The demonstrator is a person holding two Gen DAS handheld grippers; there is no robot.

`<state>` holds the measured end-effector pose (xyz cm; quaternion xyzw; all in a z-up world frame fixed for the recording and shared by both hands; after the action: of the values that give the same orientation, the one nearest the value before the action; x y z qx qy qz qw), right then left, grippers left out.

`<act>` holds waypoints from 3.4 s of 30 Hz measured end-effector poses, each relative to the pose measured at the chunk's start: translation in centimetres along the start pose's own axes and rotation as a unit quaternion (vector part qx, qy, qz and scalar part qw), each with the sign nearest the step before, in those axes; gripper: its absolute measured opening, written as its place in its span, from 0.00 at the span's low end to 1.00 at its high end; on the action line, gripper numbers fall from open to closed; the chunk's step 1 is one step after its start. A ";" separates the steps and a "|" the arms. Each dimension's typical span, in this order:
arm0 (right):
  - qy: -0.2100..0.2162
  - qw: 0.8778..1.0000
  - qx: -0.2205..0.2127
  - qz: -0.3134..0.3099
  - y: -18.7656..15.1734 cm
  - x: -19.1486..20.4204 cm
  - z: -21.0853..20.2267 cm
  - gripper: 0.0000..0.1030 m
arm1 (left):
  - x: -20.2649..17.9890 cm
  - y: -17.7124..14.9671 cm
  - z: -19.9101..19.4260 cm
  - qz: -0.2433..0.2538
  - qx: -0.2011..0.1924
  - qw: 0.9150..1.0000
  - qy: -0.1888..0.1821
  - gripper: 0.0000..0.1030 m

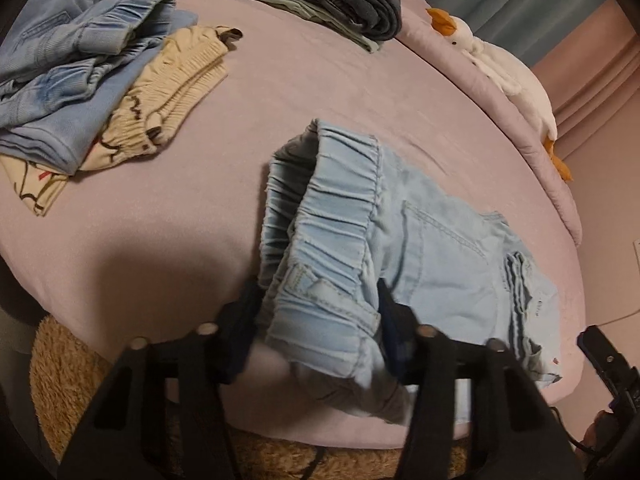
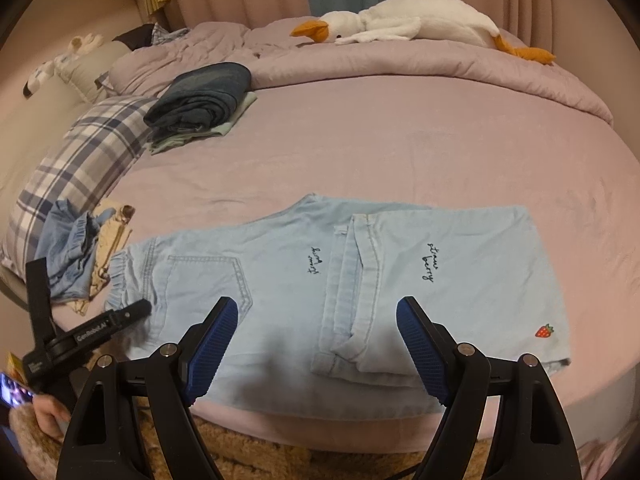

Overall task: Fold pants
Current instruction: 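Grasp the elastic waistband with the left gripper and fold it over the jeans, then open the left gripper to release the waistband onto the jeans, then grasp the elastic cuff with the right gripper and lift it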

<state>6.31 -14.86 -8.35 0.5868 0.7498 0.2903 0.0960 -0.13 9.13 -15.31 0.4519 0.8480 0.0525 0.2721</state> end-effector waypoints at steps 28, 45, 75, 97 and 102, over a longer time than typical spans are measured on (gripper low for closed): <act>-0.019 0.991 -0.040 0.126 -1.5 -10.0 -3.6 0.79 | -23.4 -2.6 -3.6 0.224 -0.003 0.965 -0.138 0.33; -0.037 0.978 -0.018 0.202 -4.4 -15.0 -3.8 0.79 | -26.6 -7.4 7.4 0.243 0.149 0.945 -0.158 0.47; -0.057 0.985 -0.033 0.157 -2.4 -12.6 -4.6 0.79 | -16.6 -3.7 3.9 0.179 0.100 0.975 -0.088 0.68; -0.074 0.990 0.008 0.118 -2.7 -11.5 -1.0 0.06 | -16.7 -4.5 4.5 0.181 0.111 0.974 -0.084 0.68; -0.079 0.982 0.048 0.168 -4.8 -14.0 1.1 0.01 | -16.7 -4.5 4.6 0.183 0.110 0.974 -0.082 0.68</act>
<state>7.00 -28.25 -14.59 0.7291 0.6442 0.2184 0.0762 6.34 -7.52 -13.82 0.6290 0.7264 -0.0292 0.2754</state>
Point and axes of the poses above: each gripper's, at about its wrist camera, not at the fingertips, and z roughly the way its jaws point, x to its left, y to its top, the point moved 5 cm from there along z, roughly the way its jaws point, and after that the axes turned 5 degrees about x, right-handed, at the moved point
